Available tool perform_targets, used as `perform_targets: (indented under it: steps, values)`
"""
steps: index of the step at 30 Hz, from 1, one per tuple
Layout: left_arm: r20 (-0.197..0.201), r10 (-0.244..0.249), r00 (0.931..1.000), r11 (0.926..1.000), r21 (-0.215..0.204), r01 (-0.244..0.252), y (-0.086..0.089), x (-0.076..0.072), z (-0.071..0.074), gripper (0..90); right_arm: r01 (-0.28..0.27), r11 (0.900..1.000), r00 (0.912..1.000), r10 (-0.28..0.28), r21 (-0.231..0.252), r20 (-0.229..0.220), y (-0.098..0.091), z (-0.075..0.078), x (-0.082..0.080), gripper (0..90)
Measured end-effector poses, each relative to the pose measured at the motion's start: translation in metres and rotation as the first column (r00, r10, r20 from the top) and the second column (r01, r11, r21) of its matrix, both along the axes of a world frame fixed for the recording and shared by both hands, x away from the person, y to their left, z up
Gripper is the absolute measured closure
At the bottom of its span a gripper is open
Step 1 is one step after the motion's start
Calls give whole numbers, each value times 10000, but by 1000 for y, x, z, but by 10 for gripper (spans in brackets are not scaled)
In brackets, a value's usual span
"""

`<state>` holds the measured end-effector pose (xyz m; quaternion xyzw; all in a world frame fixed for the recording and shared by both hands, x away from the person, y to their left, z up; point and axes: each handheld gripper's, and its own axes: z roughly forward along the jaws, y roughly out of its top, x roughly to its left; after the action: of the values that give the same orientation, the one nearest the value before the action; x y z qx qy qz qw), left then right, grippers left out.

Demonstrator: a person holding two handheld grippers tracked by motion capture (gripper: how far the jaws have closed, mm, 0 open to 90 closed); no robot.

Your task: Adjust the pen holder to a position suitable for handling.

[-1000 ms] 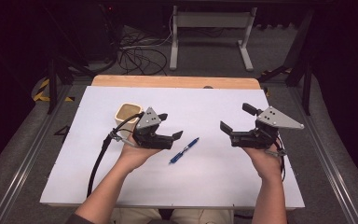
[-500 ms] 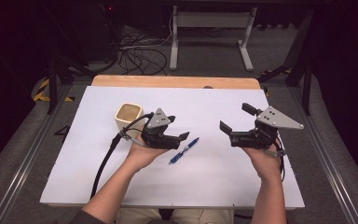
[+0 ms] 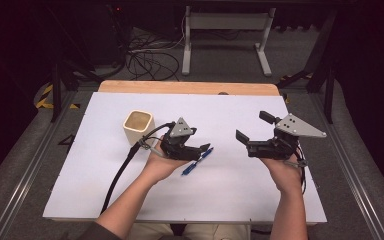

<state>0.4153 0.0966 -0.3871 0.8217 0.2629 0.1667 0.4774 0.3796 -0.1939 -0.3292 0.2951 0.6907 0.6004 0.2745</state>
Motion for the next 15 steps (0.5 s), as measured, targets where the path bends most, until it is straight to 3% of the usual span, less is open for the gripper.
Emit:
perform_targets:
  steps: [9,15]
  values:
    - [-399,84,9992,9992,382,-69,-12,5,-8,345,70,10000,10000,-70,39,-13,-1,1,-1,14]
    - [-425,204,9989,9980,603,-178,-18,9,-12,408,78,10000,10000,-78,39,-6,-2,1,-1,15]
